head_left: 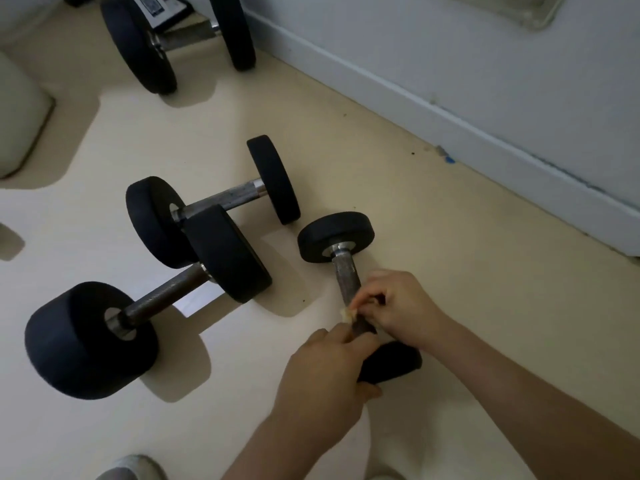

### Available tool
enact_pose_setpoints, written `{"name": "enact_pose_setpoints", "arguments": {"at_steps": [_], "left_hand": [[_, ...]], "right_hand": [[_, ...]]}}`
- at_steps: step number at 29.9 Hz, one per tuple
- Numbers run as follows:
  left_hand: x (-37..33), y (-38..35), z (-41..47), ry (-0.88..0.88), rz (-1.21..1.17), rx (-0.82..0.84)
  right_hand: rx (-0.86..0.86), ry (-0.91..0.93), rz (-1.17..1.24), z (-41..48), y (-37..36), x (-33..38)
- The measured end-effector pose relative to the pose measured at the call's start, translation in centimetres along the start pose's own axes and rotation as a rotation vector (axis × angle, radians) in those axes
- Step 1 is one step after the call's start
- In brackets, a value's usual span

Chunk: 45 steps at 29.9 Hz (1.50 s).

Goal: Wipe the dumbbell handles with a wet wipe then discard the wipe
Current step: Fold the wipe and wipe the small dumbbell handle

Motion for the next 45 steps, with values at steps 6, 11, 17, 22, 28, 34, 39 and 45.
{"name": "enact_pose_setpoints", "arguments": {"at_steps": [6, 11, 17, 22, 28, 34, 39, 45], "left_hand": [[0.9, 0.1, -0.8, 0.025, -0.047, 0.01], [1.6, -0.4, -1.4, 0.021, -0.017, 0.055], [1.5, 0.1, -1.5, -0.012, -0.003, 0.068], [2.1, -0.1, -1.7, 0.018, -0.032, 0.138], [4.3, 0.1, -2.5, 0.111, -0.158, 0.192], [5.1, 0.2, -2.7, 0.118, -0.229, 0.199], [4.6, 1.3, -2.0, 0.058, -0.029, 0.13], [3.6, 0.3, -2.3, 0.033, 0.229, 0.121]], "right_hand": [[-0.187, -0.051, 0.021, 3.0, 0.7, 0.8], [-0.024, -0.006, 0.03, 1.0, -0.9, 1.2], [-0.112, -0.032, 0.056, 1.7, -1.1, 1.1], [-0.152, -0.08, 0.178, 2.7, -0.9, 0.6], [0.026, -0.101, 0.271, 0.1, -3.2, 0.9], [-0.314, -0.101, 0.176, 4.5, -2.0, 0.7], [-0.079, -0.136, 0.29, -0.3, -3.7, 0.8], [-0.251, -0.127, 0.275, 4.3, -3.4, 2.0]]}}
Point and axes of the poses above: each hand's wrist, its own z-axis towards the middle knuckle, its own y-axis out of the back of the hand, x = y × z, the point moved 7 cm from there along z, towards the middle knuckle, and after that the axes turned 3 degrees about -x, right-handed, at the moved point
